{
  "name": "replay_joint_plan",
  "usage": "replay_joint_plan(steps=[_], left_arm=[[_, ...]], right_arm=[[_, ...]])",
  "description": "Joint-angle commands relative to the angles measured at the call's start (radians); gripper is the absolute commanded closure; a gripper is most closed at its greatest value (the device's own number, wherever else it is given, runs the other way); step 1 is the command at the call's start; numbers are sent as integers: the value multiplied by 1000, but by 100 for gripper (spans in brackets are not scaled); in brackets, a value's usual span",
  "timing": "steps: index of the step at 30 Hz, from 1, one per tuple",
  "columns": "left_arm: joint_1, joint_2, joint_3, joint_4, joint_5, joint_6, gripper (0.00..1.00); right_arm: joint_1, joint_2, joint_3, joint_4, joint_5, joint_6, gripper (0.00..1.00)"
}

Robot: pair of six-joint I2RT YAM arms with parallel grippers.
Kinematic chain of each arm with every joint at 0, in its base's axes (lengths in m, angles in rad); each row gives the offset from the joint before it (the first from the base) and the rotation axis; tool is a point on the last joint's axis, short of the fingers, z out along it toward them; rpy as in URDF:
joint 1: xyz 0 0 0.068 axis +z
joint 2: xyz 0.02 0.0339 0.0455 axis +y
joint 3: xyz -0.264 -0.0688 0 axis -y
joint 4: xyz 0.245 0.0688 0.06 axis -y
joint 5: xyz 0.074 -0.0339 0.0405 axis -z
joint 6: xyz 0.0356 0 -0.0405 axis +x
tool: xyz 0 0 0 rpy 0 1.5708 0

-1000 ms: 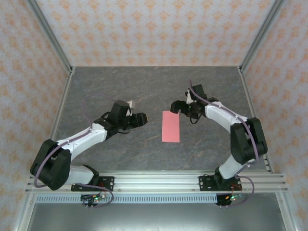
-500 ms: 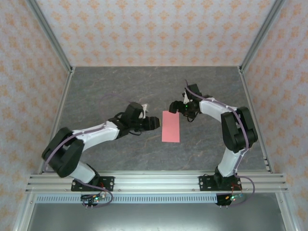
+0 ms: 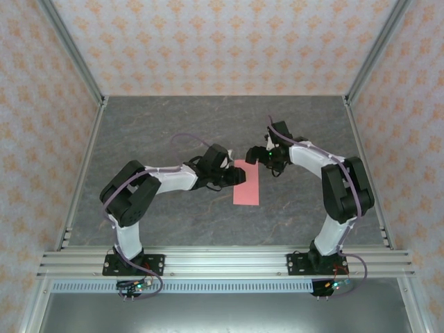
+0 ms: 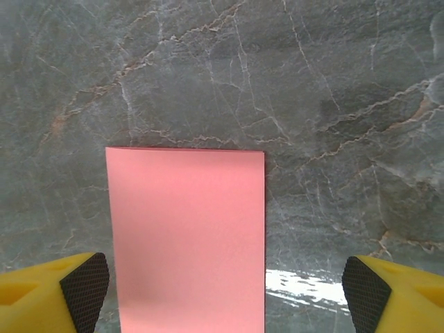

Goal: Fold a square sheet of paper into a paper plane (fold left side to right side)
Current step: Fold the triangle a second time at the center of the table.

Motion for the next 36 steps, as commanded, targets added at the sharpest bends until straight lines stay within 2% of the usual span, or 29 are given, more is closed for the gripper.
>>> replay_joint_plan(steps=[1,10,15,24,30,36], left_arm=[[4,29,27,-27,-11,18,62],[4,40,-7,-62,-73,5,69],[4,20,-39,-40,-83,-6,73],[4,12,-51,-34,-82,-14,79],[4,7,-57,-31,-83,-17,80],[4,9,-60,-25,-80,-21,80]], right_arm=[[6,-59,-32,-41,4,24,10],[8,-175,-142,-65,-64,77,11],[27,-208,-219,-48,-146,121,18],[76,-201,-277,-13,-159,173,22],[72,-189,-245,32,-108,149,23],[13,-117,-174,114,-115,61,25]])
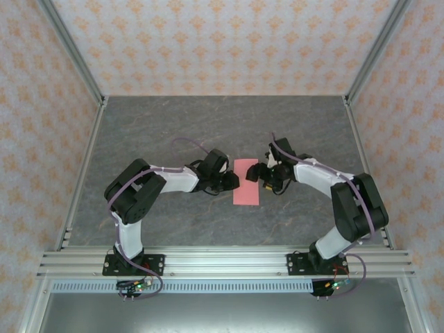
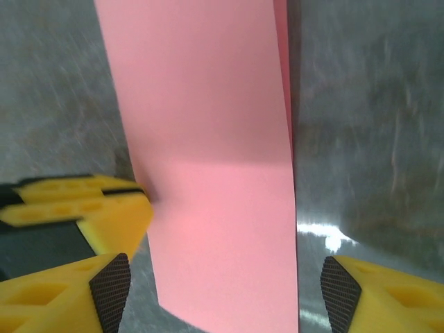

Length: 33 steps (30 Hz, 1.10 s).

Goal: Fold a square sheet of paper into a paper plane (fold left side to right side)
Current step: Fold the triangle a second time at the center of the table.

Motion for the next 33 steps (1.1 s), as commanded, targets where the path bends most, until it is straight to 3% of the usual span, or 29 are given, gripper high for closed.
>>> replay_joint_plan(steps=[1,14,27,33], left_arm=[[4,-26,-24,-6,-22,-13,80],[4,-27,-25,-1,-20,-16,81],[4,-43,-25,9,-13,-19,80],[5,-123,-31,19,-4,3,64]], right_arm=[[-30,62,66,75,11,-76,26],[-43,227,190,149,20,-120,26],[-43,213,158,190,-71,-113,30],[-43,188,133,161,-79,-137,39]])
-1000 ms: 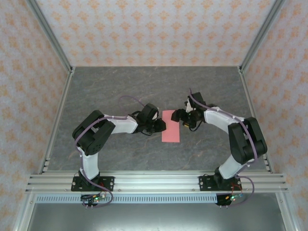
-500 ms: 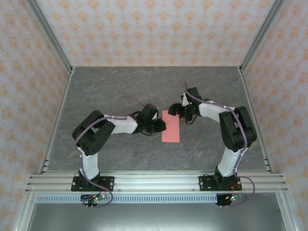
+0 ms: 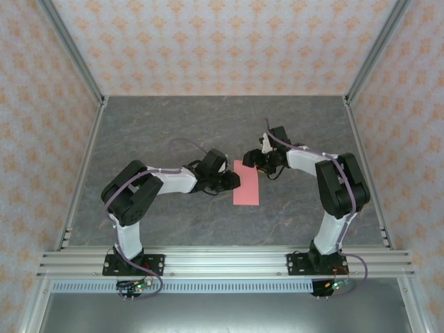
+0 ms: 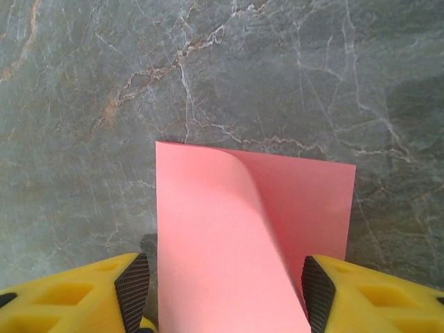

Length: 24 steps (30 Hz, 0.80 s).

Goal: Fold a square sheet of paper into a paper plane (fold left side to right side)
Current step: Fold the triangle a second time at the center of the table.

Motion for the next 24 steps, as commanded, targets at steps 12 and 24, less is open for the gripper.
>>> replay_joint_plan(steps=[12,24], left_arm=[[7,-334,-71,-139,-114,206,48],[-14,-446,-154,-113,-112,320,45]], right_arm=[[-3,-95,-50,-61,29,-83,54],[-5,-41,51,-144,9,-81,76]])
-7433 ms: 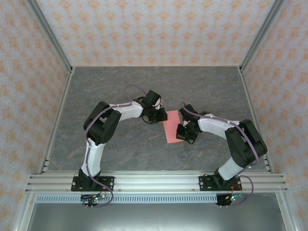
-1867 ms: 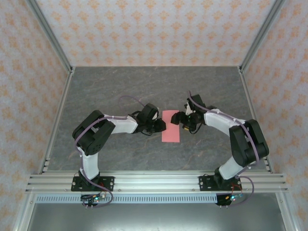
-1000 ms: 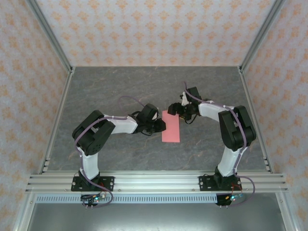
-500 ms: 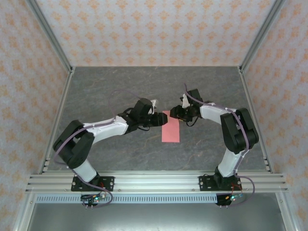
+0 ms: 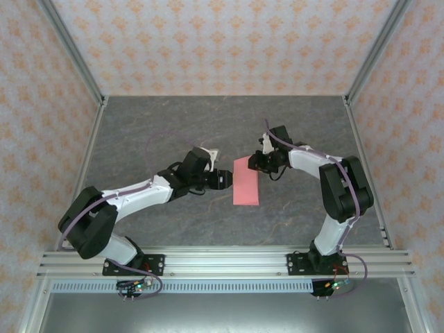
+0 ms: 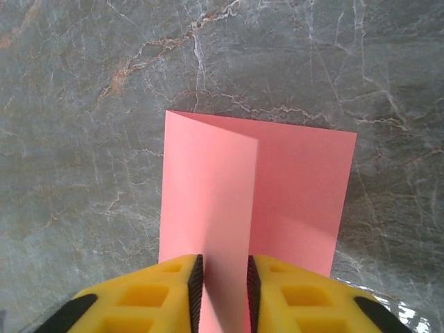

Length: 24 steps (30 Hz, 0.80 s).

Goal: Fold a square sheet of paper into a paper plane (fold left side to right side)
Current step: Fold the triangle a second time at the center of the table.

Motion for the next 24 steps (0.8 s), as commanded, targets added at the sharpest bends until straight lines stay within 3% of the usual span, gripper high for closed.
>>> replay_joint_plan(steps=[1,6,14,24], left_arm=[[-28,-67,-9,-19,-34,119,43],[-131,-68,47,-127,-104,224,40],[-308,111,203,-232,-216,257,40],[-396,337,453,-441,-355,278,40]], right_arm=[[-4,-2,45,-61,1,6,77],[-4,2,81,-128,-23,40,80],[-5,23,108,-169,-35,57,80],[-5,39,118,-166,-76,119,80]])
